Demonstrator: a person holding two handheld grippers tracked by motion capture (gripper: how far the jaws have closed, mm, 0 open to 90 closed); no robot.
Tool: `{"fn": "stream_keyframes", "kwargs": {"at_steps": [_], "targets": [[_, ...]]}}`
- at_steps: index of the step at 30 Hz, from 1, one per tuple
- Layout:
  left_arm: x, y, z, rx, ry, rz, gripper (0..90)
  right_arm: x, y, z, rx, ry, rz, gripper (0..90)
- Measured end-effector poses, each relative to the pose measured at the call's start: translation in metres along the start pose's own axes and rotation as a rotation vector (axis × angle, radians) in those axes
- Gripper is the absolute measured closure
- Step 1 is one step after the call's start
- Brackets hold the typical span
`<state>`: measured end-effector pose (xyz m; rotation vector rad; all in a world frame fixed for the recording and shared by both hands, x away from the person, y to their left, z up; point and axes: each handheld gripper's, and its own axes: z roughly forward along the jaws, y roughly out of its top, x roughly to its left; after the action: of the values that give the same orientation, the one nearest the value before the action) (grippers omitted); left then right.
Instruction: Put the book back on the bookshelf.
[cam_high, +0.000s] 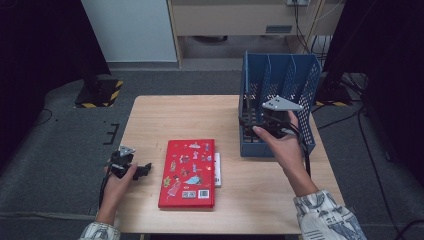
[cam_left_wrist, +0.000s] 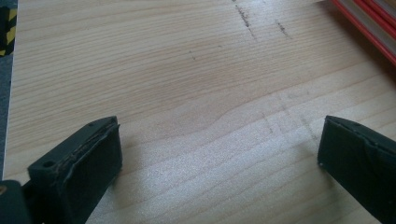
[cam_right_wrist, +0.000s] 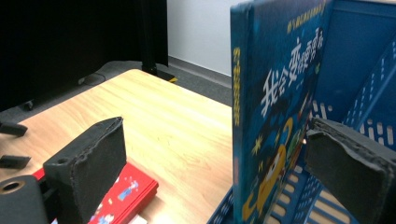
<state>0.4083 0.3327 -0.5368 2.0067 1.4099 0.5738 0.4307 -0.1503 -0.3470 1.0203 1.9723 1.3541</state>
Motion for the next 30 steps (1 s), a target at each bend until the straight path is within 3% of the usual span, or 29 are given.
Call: {"fn": "stream_keyframes", "kwargs": {"at_steps": [6,14,17,20,23,30], "targets": [[0.000,0.000,0.000,0.000,0.002,-0.002,0.0,0.002,-0.024,-0.011,0.013,0.030,0.021,6.3],[0.000,0.000,0.000,0.000,0.003,-0.003,0.0,0.011,-0.064,-0.021,0.038,0.000,0.024,8.2],[0.000,0.000,0.000,0.000,0.003,-0.003,0.0,0.017,-0.075,-0.020,0.070,0.021,0.008,8.0],[-0.001,0.000,0.000,0.000,0.005,-0.004,0.0,0.025,-0.090,-0.018,0.098,0.080,0.033,7.2],[-0.001,0.000,0.000,0.001,0.008,-0.006,0.0,0.040,-0.109,-0.015,0.138,0.066,-0.037,7.9],[-0.003,0.001,-0.001,0.007,0.002,-0.002,0.0,0.069,-0.121,-0.004,0.175,0.132,-0.135,14.7]]}}
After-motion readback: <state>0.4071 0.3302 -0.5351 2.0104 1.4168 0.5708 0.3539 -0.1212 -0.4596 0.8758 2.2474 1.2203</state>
